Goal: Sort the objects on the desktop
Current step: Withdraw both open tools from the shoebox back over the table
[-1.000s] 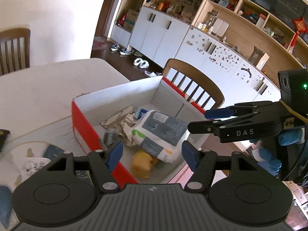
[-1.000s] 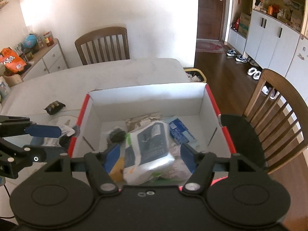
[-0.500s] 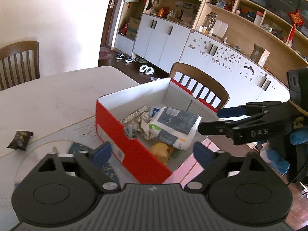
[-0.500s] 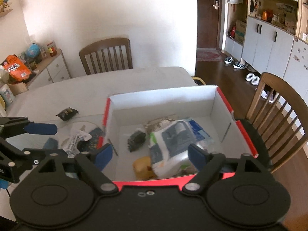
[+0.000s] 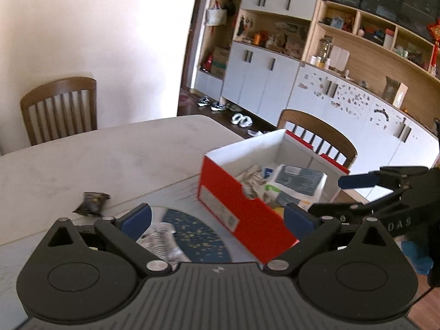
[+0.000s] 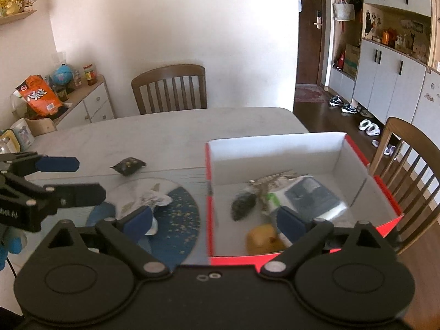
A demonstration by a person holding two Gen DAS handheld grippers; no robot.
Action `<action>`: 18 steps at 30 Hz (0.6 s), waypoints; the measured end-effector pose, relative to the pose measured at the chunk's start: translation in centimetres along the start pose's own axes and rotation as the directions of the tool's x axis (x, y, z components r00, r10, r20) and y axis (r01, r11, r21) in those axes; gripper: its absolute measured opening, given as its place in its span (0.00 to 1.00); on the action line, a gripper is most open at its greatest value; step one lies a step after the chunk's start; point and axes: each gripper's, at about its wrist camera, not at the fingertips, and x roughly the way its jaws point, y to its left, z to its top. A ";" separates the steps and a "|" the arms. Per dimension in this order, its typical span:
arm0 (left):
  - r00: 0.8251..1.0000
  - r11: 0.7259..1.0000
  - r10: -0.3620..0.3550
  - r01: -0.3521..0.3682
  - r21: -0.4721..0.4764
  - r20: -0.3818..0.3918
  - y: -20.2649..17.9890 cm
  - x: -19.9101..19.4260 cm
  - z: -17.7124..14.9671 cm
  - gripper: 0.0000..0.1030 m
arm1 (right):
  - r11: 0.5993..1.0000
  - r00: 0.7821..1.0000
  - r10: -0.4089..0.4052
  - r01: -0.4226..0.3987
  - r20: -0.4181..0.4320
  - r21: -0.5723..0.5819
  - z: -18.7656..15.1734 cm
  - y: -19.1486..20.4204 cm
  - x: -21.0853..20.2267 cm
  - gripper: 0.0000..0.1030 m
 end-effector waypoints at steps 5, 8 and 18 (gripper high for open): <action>0.999 0.999 0.036 -0.036 -0.018 0.006 2.3 -1.3 -0.4 1.00 | 1.000 1.000 0.008 -0.008 0.015 -0.024 0.0 2.8 0.5 0.95; 0.999 0.998 0.051 -0.051 -0.031 0.008 3.5 -1.9 -0.7 1.00 | 0.999 1.000 0.020 -0.019 0.012 -0.037 0.0 4.2 0.9 0.95; 0.996 0.995 0.087 -0.086 -0.052 0.014 6.6 -2.6 -1.4 1.00 | 0.998 0.999 0.043 -0.043 0.001 -0.047 -0.3 7.6 2.4 0.97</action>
